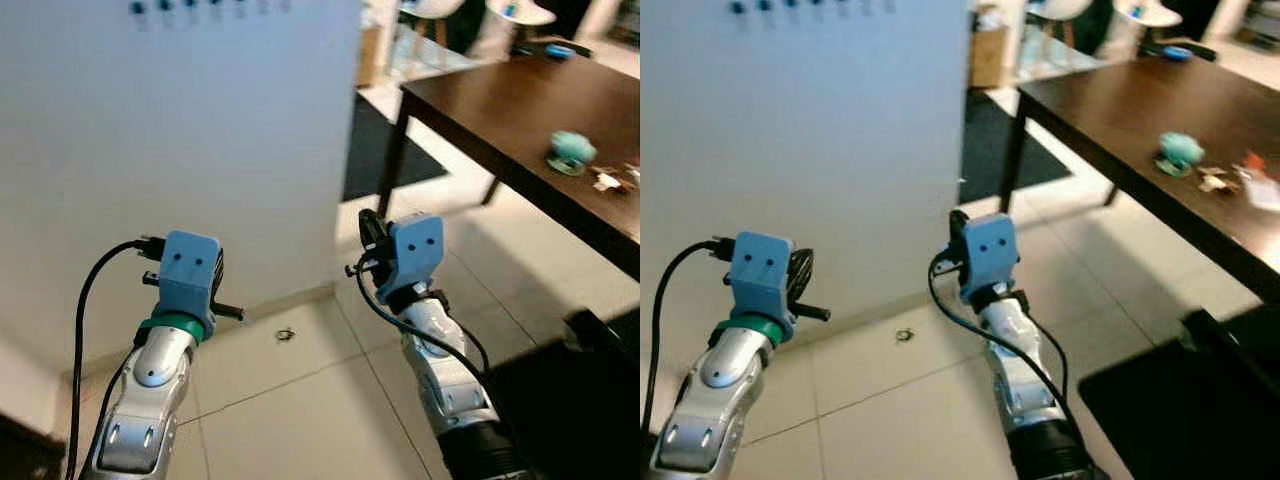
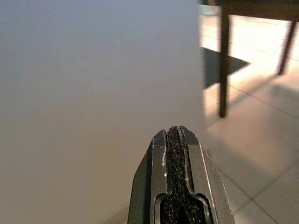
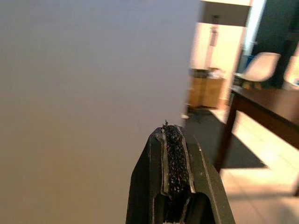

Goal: Hang keys on a hook

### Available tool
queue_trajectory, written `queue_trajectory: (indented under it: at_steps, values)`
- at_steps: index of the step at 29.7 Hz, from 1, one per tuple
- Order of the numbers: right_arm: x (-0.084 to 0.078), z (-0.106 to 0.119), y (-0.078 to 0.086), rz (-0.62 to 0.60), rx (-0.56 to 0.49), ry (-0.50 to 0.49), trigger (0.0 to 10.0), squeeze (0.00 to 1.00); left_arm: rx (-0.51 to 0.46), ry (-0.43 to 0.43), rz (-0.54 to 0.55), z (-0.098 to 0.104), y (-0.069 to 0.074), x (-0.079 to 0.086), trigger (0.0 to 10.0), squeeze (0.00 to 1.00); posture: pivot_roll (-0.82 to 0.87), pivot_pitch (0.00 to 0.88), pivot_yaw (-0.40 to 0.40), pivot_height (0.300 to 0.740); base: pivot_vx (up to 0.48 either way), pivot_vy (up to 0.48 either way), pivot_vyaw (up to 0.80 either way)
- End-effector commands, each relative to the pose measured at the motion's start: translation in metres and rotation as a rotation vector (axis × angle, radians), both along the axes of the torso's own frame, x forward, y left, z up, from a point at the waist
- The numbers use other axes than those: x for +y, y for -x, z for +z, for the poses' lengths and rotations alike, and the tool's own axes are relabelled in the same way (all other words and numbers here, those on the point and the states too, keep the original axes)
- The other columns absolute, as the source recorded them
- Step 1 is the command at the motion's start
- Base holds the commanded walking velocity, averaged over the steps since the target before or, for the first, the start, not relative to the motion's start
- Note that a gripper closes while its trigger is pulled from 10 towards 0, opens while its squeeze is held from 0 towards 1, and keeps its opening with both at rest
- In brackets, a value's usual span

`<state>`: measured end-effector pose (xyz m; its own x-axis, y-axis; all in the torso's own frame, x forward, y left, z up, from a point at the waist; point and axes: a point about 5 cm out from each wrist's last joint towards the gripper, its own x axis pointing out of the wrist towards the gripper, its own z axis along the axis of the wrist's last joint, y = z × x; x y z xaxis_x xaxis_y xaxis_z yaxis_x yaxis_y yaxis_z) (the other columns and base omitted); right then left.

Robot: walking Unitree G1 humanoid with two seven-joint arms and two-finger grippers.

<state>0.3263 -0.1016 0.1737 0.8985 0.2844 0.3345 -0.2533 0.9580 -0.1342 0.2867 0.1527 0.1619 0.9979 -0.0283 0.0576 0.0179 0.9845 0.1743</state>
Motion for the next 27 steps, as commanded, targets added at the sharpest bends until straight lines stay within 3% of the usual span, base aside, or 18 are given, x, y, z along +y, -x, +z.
queue_trajectory:
  at_steps: [1, 6, 13, 27]
  values:
    - [0.002, 0.000, -0.001, 0.003, 0.008, -0.007, 10.0, 0.00, 0.007, 0.000, 0.006, 0.001, 0.002, 0.003, 10.0, 0.00, -0.07, 0.000, 0.109, 0.740, 0.000, 0.000, -0.80]
    - [0.003, 0.000, -0.002, 0.007, 0.008, -0.001, 10.0, 0.00, 0.017, -0.021, 0.018, -0.002, 0.000, 0.004, 10.0, 0.00, -0.07, 0.000, 0.109, 0.740, 0.000, 0.000, -0.80]
    - [0.002, -0.013, -0.006, 0.002, 0.048, 0.035, 10.0, 0.00, 0.009, -0.145, 0.043, -0.009, -0.004, 0.017, 10.0, 0.00, -0.06, 0.000, 0.108, 0.740, 0.000, 0.000, -0.80]
    - [0.006, -0.013, -0.015, 0.012, 0.066, 0.070, 10.0, 0.00, 0.029, -0.118, 0.083, -0.010, -0.014, 0.023, 10.0, 0.00, -0.06, 0.000, 0.101, 0.740, 0.000, 0.000, -0.80]
